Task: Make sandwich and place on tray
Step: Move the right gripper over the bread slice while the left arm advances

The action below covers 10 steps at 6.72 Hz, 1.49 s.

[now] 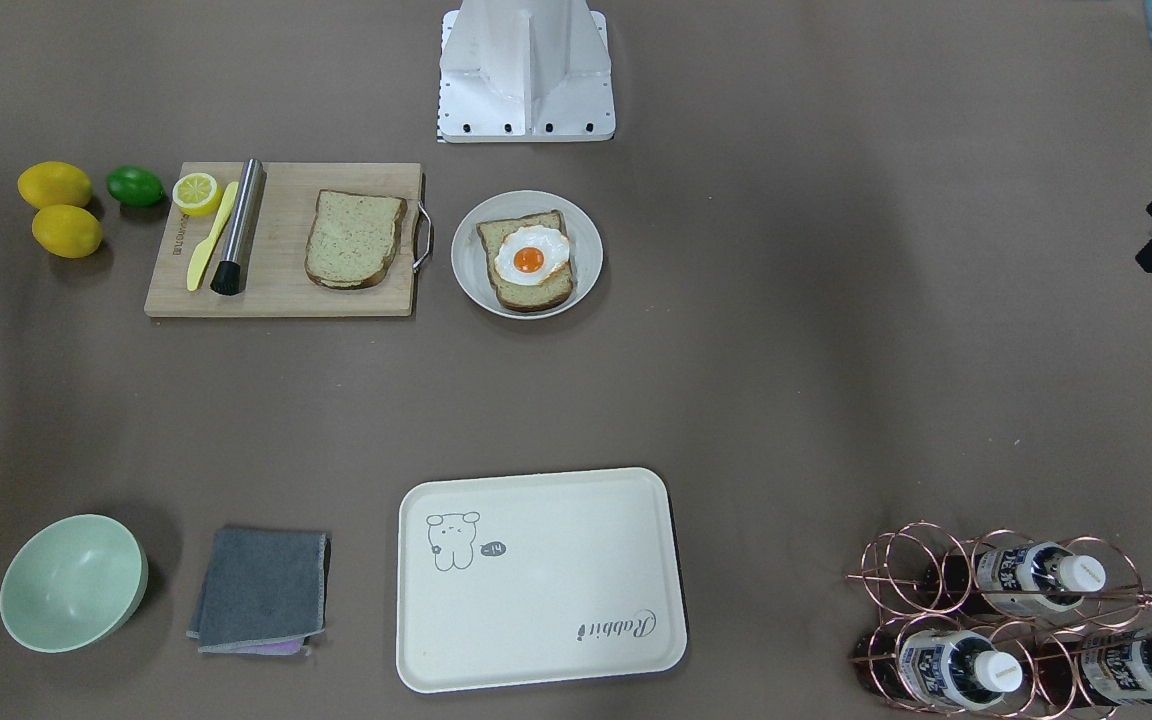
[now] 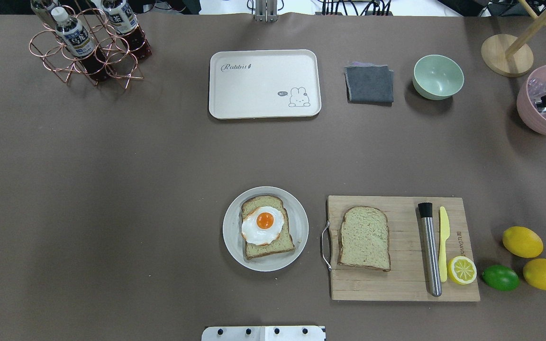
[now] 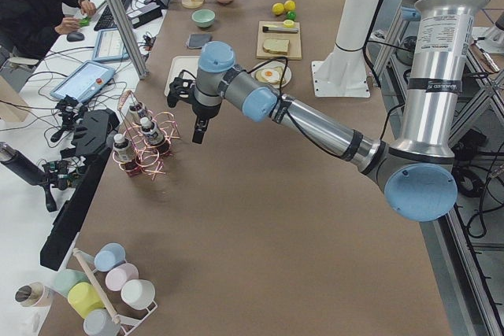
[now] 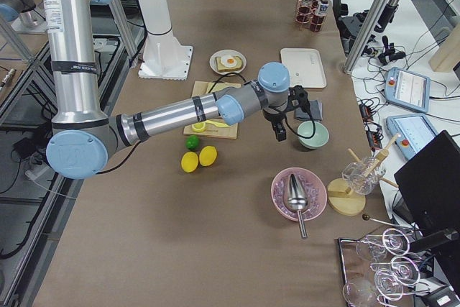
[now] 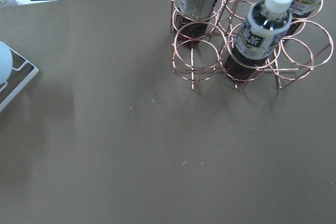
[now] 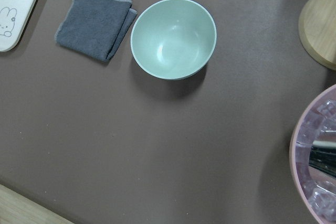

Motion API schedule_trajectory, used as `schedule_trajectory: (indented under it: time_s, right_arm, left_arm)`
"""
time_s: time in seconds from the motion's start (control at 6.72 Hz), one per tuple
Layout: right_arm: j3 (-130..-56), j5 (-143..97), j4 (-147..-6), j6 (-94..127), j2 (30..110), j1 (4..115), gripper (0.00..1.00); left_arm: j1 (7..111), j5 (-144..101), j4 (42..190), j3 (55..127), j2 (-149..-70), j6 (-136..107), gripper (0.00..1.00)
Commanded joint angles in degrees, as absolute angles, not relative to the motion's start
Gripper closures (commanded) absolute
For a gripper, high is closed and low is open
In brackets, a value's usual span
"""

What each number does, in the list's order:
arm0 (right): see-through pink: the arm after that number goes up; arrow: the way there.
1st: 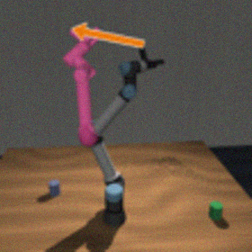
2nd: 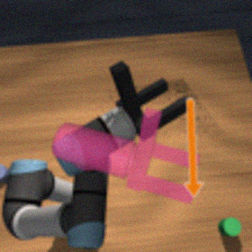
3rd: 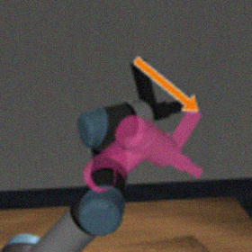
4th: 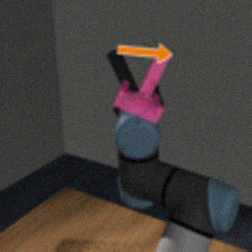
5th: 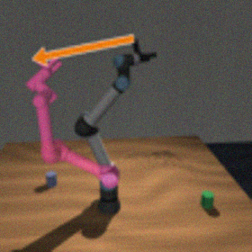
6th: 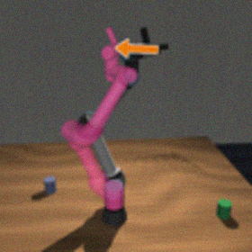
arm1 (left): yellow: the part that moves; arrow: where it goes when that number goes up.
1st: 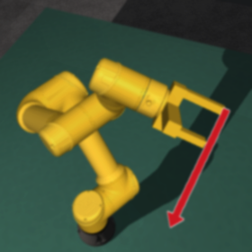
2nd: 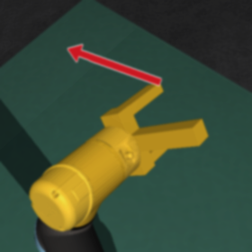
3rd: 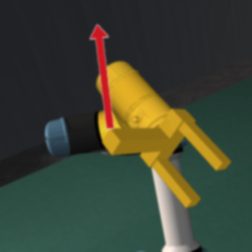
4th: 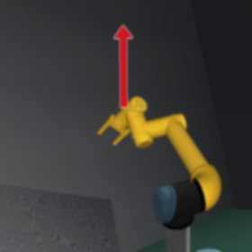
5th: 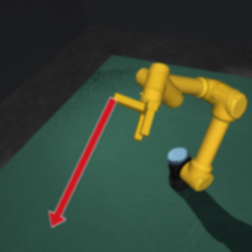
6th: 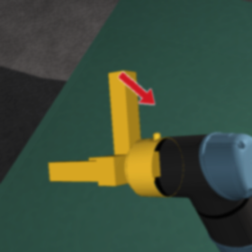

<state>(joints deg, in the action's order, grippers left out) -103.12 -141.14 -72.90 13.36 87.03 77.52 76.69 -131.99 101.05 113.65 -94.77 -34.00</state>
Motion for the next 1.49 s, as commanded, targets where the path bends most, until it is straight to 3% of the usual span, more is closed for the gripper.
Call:
schedule_trajectory:
  time_s: [0.0, 0.45, 0.89, 1.34]
  right_arm:
    - [-103.52, -140.11, -66.55, 23.12, 86.84, 74.55, 0.00]
    - [-106.95, -135.80, -60.29, 41.52, 87.10, 63.92, 0.00]
    - [-114.95, -124.38, -59.68, 59.22, 87.54, 52.07, 0.00]
    - [-118.73, -108.85, -65.08, 68.46, 87.19, 34.50, 0.00]
  left_arm:
    - [69.82, -128.44, 105.10, 116.45, -94.66, -45.04, 0.01]
    - [59.69, -122.96, 105.21, 119.79, -95.97, -50.87, 0.02]
    - [49.89, -109.65, 105.21, 119.80, -97.99, -60.42, 0.02]
    - [47.90, -108.02, 104.94, 119.80, -99.93, -64.24, 0.02]
